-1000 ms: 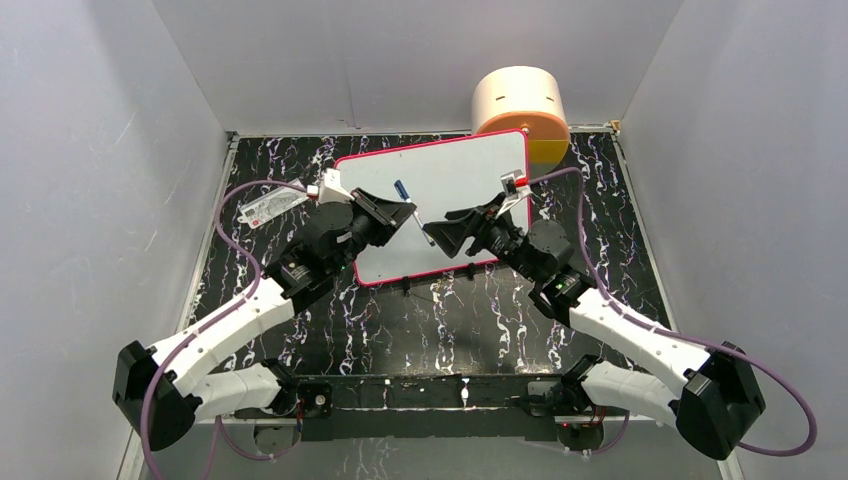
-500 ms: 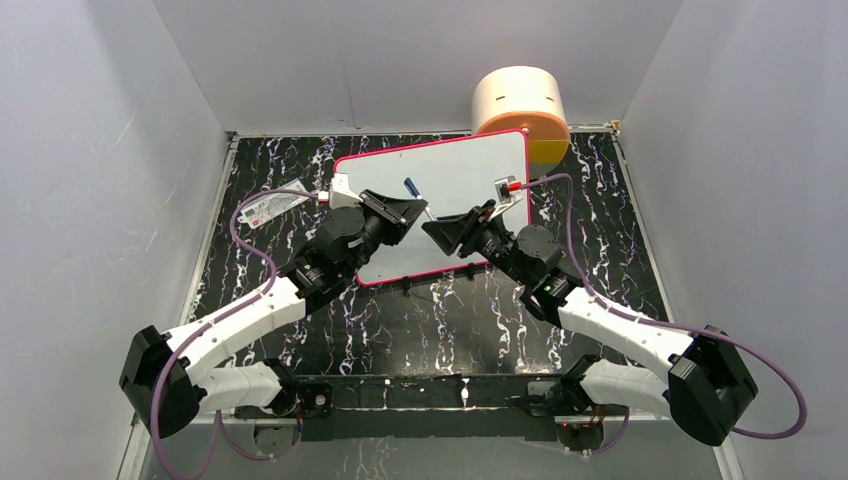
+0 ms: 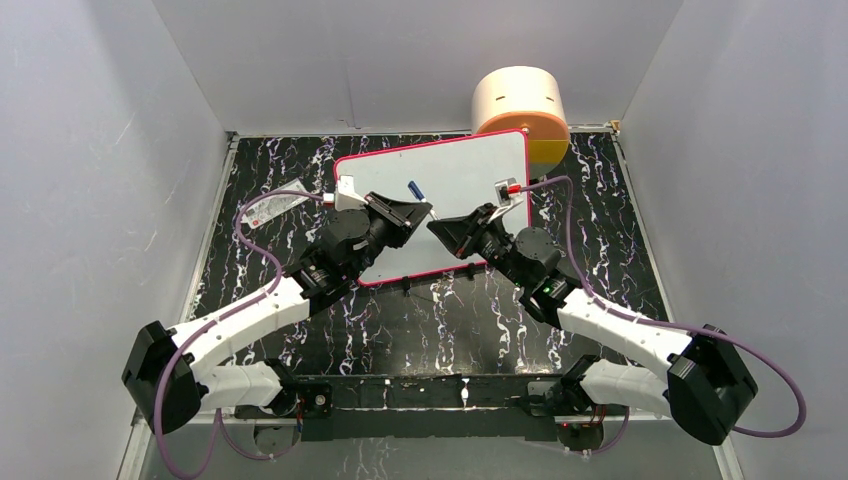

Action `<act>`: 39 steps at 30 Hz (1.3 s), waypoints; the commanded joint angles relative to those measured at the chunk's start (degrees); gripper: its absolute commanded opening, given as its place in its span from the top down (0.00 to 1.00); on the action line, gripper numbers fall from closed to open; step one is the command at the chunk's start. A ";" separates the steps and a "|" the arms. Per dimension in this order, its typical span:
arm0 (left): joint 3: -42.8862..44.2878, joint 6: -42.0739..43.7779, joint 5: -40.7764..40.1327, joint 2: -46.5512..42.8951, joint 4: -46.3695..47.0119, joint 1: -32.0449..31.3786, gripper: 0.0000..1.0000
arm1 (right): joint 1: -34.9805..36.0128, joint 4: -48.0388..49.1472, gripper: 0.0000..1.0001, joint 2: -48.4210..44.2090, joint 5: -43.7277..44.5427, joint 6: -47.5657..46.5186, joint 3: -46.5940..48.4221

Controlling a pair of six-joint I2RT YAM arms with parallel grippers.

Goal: Write a sentence on the whiteboard
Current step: Open the whiteboard marker.

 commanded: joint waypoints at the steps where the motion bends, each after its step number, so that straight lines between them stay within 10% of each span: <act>1: 0.57 5.69 -2.03 -2.30 -2.56 -0.20 0.96 | 0.47 -0.69 1.00 -2.17 -0.31 -3.25 1.89; 16: 5.50 53.36 -0.08 -11.34 -17.07 -0.20 0.25 | -0.95 -24.53 1.00 -5.67 -6.32 -20.34 10.20; 39: 6.25 95.70 38.36 -12.47 -27.83 -0.20 0.20 | -3.04 -53.10 1.00 -13.28 -26.57 -44.35 16.74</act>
